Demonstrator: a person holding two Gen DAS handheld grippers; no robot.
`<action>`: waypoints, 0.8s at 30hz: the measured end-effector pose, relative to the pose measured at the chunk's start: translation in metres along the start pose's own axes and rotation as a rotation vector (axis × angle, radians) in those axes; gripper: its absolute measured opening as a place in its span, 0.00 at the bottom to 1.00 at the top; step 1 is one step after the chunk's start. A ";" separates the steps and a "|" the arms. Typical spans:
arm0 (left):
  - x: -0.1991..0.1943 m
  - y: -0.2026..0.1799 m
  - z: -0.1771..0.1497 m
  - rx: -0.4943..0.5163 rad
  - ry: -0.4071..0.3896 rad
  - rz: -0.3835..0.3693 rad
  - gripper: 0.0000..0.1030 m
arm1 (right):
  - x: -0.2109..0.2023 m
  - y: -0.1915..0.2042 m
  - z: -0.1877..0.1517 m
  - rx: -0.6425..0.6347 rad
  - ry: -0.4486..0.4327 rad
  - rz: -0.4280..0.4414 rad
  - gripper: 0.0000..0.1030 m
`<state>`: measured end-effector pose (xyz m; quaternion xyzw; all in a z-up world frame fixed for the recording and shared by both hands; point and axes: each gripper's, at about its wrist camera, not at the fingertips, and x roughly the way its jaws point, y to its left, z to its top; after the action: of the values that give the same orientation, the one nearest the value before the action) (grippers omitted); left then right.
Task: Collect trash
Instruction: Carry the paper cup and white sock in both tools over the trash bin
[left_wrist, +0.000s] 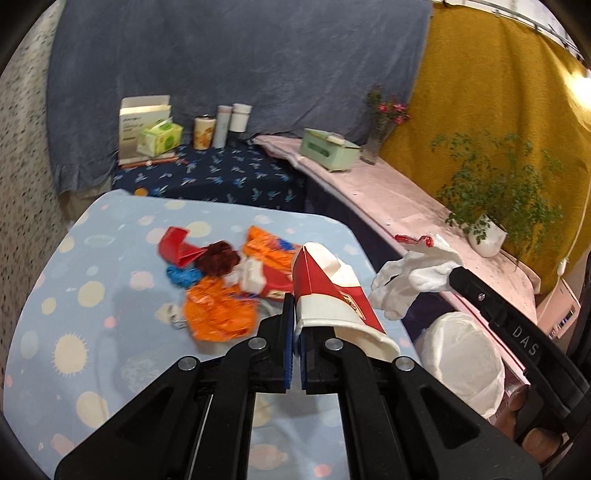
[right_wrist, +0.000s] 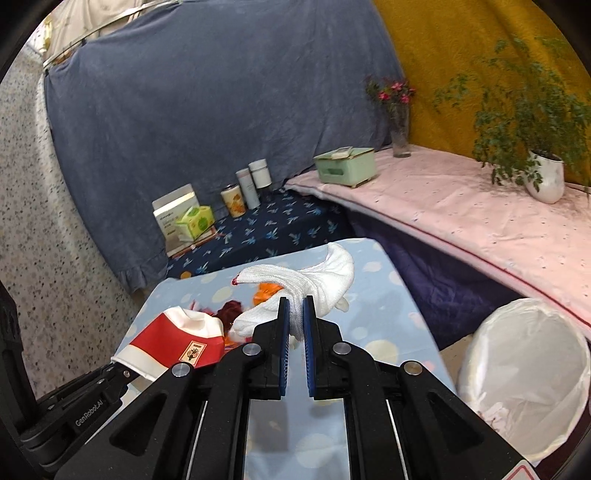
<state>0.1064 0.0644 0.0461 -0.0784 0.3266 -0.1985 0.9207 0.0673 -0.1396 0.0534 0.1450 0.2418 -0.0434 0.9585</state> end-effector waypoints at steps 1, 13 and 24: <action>0.001 -0.009 0.001 0.012 0.000 -0.010 0.02 | -0.004 -0.008 0.001 0.011 -0.007 -0.008 0.07; 0.025 -0.124 -0.007 0.161 0.025 -0.137 0.02 | -0.044 -0.107 -0.001 0.143 -0.056 -0.130 0.07; 0.054 -0.210 -0.031 0.260 0.091 -0.234 0.02 | -0.066 -0.189 -0.015 0.255 -0.055 -0.237 0.07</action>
<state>0.0592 -0.1499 0.0488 0.0126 0.3283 -0.3484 0.8779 -0.0269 -0.3141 0.0239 0.2346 0.2236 -0.1904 0.9267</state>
